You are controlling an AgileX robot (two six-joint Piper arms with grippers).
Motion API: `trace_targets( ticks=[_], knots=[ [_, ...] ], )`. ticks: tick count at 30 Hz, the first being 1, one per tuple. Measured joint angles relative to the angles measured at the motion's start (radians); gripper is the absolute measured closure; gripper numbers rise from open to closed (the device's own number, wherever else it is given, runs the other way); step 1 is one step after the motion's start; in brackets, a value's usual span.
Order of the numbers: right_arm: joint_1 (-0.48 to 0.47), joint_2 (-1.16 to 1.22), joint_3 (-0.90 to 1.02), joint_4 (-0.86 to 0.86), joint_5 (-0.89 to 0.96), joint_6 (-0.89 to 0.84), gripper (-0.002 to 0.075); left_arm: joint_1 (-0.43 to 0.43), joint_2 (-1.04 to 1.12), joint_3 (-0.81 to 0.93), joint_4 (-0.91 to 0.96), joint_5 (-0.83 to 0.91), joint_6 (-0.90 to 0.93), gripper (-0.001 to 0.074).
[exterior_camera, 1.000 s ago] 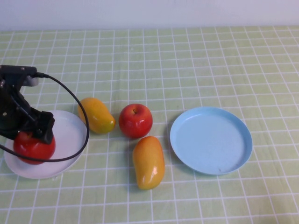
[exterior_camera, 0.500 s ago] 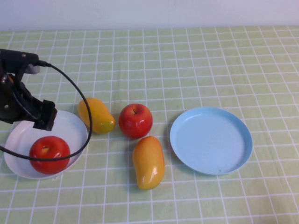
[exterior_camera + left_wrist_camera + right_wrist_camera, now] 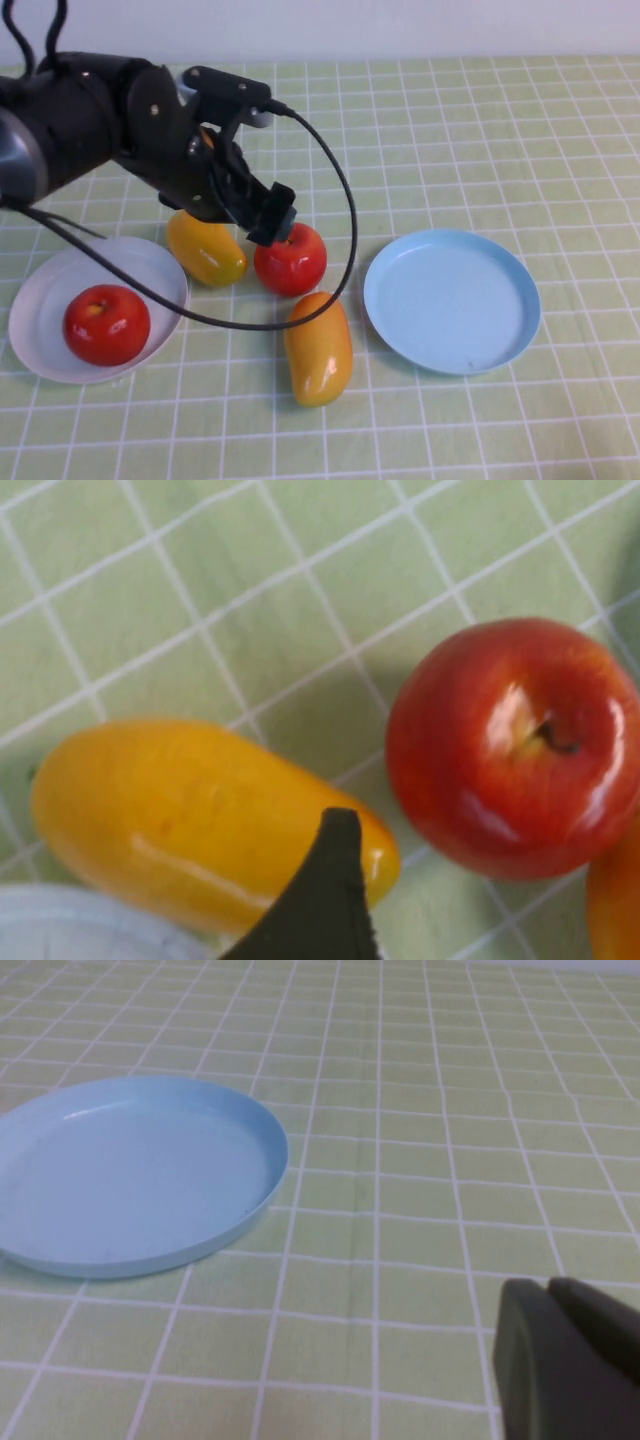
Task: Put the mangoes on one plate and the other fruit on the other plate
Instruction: Put one type of fruit in the left plate
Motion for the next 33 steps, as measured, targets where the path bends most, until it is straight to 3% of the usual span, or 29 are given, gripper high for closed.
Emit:
trace_targets(
  ticks=[10,33],
  knots=[
    [0.000,0.000,0.000,0.000,0.000,0.000,0.0741,-0.074,0.149,-0.125,-0.024,0.009,0.104,0.0066],
    [0.000,0.000,0.000,0.000,0.000,0.000,0.0741,-0.075,0.224,-0.130,0.026,-0.037,0.123,0.0066]
  ],
)
